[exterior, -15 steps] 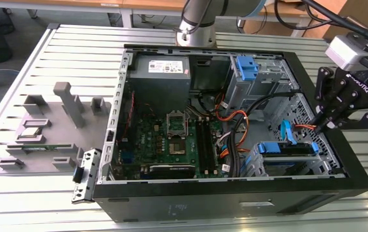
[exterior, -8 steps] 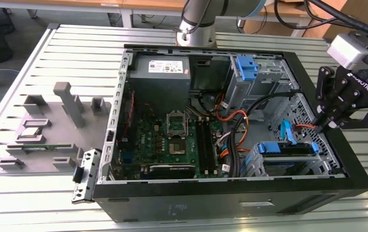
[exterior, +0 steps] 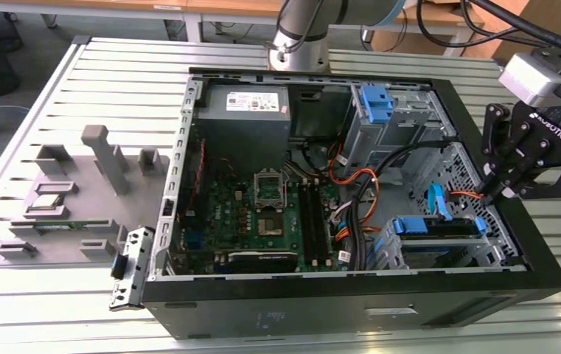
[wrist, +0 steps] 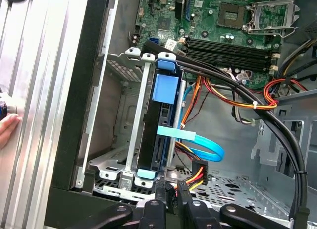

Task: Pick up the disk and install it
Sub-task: 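Insert the second disk wire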

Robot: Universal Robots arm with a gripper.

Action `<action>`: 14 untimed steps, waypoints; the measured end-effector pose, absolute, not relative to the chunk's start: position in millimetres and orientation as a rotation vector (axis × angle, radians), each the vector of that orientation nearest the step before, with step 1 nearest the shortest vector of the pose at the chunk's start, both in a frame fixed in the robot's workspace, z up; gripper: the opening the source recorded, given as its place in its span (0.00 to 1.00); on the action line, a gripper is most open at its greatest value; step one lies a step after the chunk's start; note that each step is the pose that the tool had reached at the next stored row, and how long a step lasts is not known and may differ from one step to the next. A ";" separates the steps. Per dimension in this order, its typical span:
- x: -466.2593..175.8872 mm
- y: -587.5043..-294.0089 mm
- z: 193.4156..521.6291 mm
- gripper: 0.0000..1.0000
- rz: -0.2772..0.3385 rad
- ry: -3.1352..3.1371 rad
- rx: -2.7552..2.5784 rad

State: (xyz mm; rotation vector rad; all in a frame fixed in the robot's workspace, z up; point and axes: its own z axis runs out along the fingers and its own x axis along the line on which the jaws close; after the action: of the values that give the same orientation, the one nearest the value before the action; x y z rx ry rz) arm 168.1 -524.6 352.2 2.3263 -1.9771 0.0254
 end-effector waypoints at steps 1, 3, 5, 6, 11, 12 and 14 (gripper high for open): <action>168.1 -524.6 352.1 0.23 0.025 -1.977 2.326; 168.1 -524.6 352.1 0.23 0.025 -1.977 2.326; 168.2 -524.5 352.2 0.23 0.020 -1.974 2.324; 168.3 -524.5 352.1 0.23 0.011 -1.971 2.321; 168.4 -524.5 351.9 0.23 -0.018 -1.960 2.309; 168.4 -524.5 351.9 0.23 -0.018 -1.960 2.309; 168.4 -524.5 351.9 0.23 -0.019 -1.959 2.309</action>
State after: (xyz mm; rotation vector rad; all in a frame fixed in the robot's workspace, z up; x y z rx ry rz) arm 168.4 -524.5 351.9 2.3091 -1.9593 -0.0187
